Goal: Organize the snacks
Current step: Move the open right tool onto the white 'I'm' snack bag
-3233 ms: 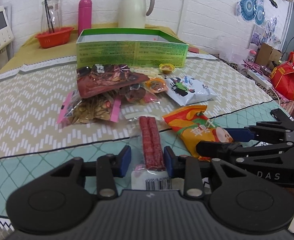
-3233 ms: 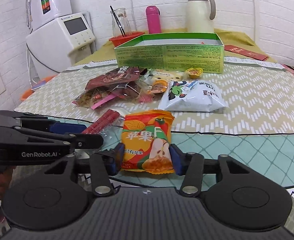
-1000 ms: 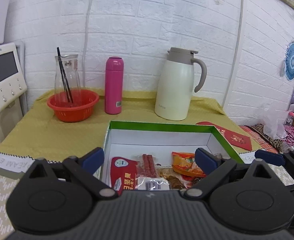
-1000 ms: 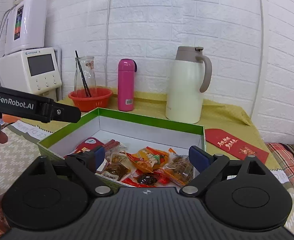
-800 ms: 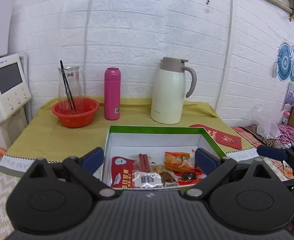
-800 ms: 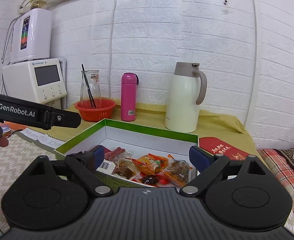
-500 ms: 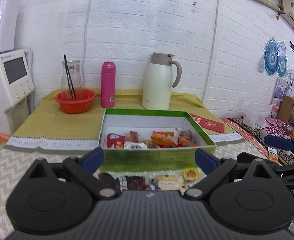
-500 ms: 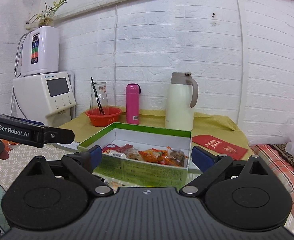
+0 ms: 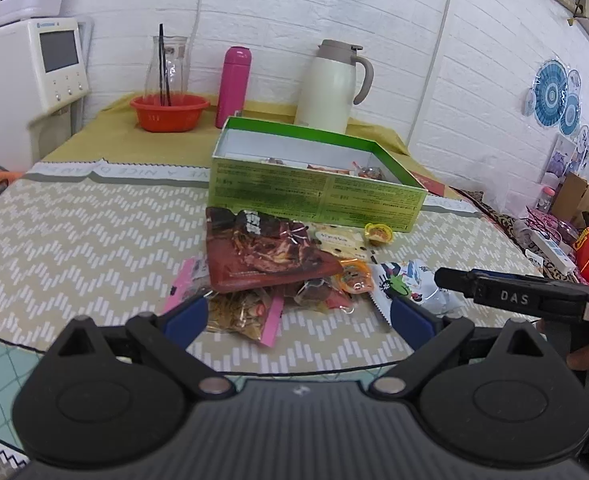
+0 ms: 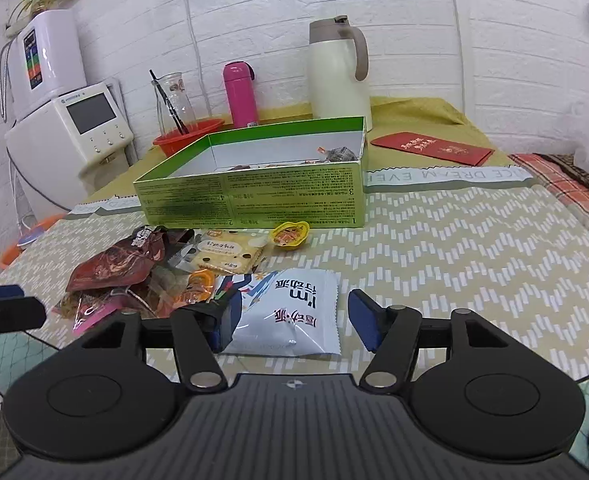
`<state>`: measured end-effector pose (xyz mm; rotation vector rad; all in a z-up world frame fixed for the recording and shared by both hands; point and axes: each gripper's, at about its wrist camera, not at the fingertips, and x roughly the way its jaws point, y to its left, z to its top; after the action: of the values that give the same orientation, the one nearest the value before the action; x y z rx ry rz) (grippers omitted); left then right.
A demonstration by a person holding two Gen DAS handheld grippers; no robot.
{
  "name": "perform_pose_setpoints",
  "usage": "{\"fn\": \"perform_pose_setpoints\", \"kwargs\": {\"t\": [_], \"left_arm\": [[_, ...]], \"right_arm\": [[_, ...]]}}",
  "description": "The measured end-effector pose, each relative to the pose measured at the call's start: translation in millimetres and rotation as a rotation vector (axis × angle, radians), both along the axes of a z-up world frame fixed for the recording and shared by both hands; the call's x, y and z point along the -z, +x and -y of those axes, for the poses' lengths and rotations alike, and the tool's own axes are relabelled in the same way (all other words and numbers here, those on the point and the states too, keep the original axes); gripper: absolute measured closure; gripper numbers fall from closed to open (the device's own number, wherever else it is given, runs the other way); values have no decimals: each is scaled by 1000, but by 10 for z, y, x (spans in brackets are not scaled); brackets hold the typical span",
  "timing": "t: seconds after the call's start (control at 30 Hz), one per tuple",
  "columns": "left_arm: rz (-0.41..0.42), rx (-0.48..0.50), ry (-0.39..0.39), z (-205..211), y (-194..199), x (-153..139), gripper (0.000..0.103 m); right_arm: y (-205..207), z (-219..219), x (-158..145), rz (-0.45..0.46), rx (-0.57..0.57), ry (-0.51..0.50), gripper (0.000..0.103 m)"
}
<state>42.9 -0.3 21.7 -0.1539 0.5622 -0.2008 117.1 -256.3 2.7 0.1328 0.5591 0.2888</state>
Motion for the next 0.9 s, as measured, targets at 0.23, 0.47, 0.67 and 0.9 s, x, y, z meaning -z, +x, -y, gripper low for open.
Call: {"fn": "perform_pose_setpoints", "kwargs": {"t": [0.23, 0.47, 0.67, 0.9], "left_arm": [[-17, 42, -5, 81, 24, 49, 6], [-48, 128, -34, 208, 81, 119, 6], [-56, 166, -94, 208, 86, 56, 6], [-74, 170, -94, 169, 98, 63, 6]], "right_arm": [[-311, 24, 104, -85, -84, 87, 21], [-780, -198, -46, 52, -218, -122, 21], [-223, -286, -20, 111, -295, -286, 0], [45, -297, 146, 1, -290, -265, 0]]}}
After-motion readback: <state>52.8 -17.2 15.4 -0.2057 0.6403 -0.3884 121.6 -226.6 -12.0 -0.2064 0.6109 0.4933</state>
